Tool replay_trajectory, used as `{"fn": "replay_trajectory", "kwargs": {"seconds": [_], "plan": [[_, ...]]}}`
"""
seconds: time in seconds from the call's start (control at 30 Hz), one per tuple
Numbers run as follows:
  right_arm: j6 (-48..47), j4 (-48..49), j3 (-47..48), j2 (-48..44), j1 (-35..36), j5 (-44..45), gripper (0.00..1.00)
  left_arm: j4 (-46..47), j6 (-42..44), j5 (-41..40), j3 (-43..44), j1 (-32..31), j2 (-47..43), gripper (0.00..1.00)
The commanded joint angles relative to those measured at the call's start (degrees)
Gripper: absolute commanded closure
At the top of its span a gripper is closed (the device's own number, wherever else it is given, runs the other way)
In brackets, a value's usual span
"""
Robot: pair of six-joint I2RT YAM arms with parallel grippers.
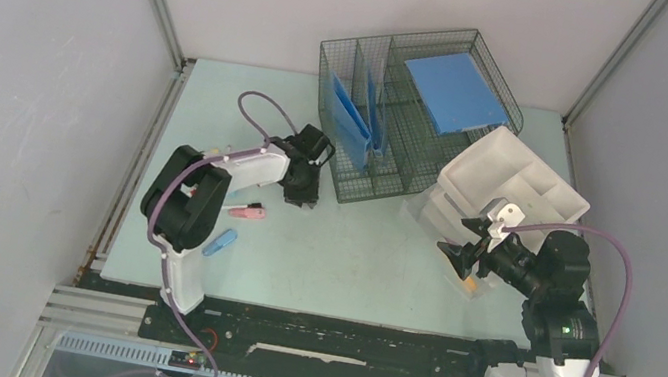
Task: Organize the desk
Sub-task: Pick up the stationery from the center of the board.
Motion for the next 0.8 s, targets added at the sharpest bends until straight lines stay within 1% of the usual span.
{"fn": "replay_trajectory", "kwargs": {"seconds": [0.0,0.13,0.3,0.4,0.47,0.53,0.63,0.77], "plan": [[-0.9,0.2,1.3,-0.5,0.5,0.2,0.29,-0.8,4.6,-1.7,-0.5,0.6,-3.2,0.63],[-1.0,0.1,1.3,-0.3,0.5,0.3,0.29,-0.6,7.3,-0.5,1.5,0.7,-1.8,0.59],[-1.0,0.0,1.4,-0.3,0.5,0.3,0.29,-1.1,9.1,-0.5,4.3,0.7,0.8,0.45],[-1.0,0.0,1.3,-0.3,0.5,0.3,0.30,-1.6,9.9,-0.9,6.3,0.8,2.5,0.44],[-1.1,0.0,1.3,-0.3,0.5,0.3,0.29,-1.8,10.3,-0.7,7.5,0.8,3.6,0.45],[-1.1,0.0,1.3,-0.2,0.5,0.3,0.29,-2.2,10.5,-0.2,8.9,0.9,4.7,0.48],[-1.2,0.0,1.3,-0.3,0.5,0.5,0.29,-2.5,10.5,0.5,9.8,1.1,6.0,0.59],[-1.1,0.0,1.3,-0.3,0.5,0.4,0.30,-1.8,10.3,1.3,8.7,1.2,5.9,0.67]]}}
